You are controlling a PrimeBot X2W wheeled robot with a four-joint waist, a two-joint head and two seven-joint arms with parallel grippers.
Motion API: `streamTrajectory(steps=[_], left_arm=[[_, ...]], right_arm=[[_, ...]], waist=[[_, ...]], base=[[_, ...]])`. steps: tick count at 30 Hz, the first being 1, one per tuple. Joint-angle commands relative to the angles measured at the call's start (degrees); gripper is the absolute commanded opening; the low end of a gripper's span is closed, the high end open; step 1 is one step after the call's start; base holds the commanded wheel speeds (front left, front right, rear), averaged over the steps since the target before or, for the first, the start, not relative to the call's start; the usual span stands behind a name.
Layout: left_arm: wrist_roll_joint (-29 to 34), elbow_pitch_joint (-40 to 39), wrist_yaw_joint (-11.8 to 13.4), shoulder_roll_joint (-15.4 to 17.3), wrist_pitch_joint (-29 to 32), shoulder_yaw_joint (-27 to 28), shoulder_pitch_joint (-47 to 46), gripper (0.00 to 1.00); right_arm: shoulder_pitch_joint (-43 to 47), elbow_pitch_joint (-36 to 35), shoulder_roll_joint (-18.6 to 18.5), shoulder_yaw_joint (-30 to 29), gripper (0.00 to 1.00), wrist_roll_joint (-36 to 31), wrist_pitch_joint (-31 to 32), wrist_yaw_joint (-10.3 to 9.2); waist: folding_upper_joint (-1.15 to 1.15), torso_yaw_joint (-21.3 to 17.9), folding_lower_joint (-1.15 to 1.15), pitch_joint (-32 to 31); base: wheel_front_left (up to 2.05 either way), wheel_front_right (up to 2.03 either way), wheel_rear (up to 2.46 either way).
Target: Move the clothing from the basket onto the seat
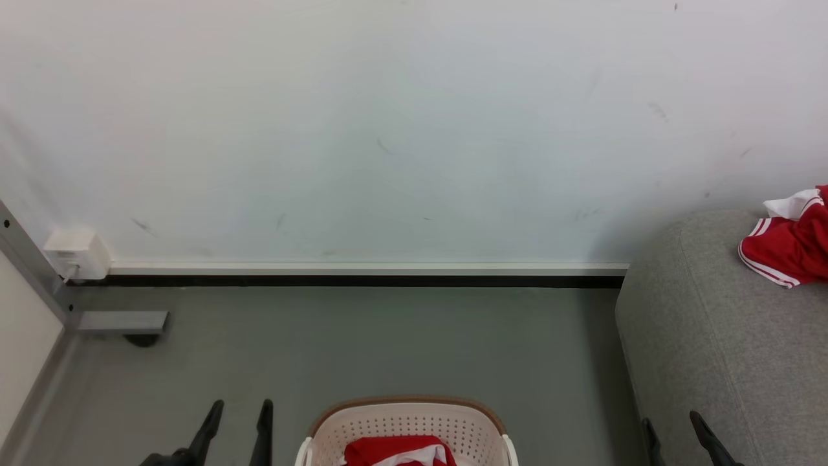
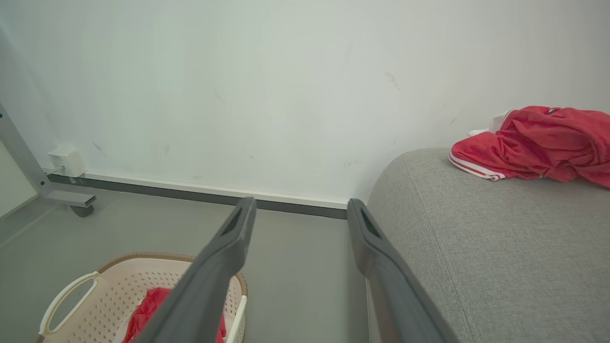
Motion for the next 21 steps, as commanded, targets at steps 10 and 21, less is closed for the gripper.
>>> streamTrajectory(steps=[10,21], left_arm=[[2.57,1.34,-2.07,-1.33,-0.03,2.20,-0.06,1.00],[3.90,1.87,-2.99,-2.20,-0.03,3.44,-0.45,1.00]], right_arm=[[0.18,0.27,-0.08,0.13,1.00,0.38,-0.18,-0.20],[0.02,0.40,-0.08,0.47,1.00,1.09,-0.18,-0.20]], waist=[[0.00,-0.29,0.01,0.20],[0.00,-0.06,0.01,0.45]], base=[[0.00,0.00,0.00],[0.00,0.00,0.00]])
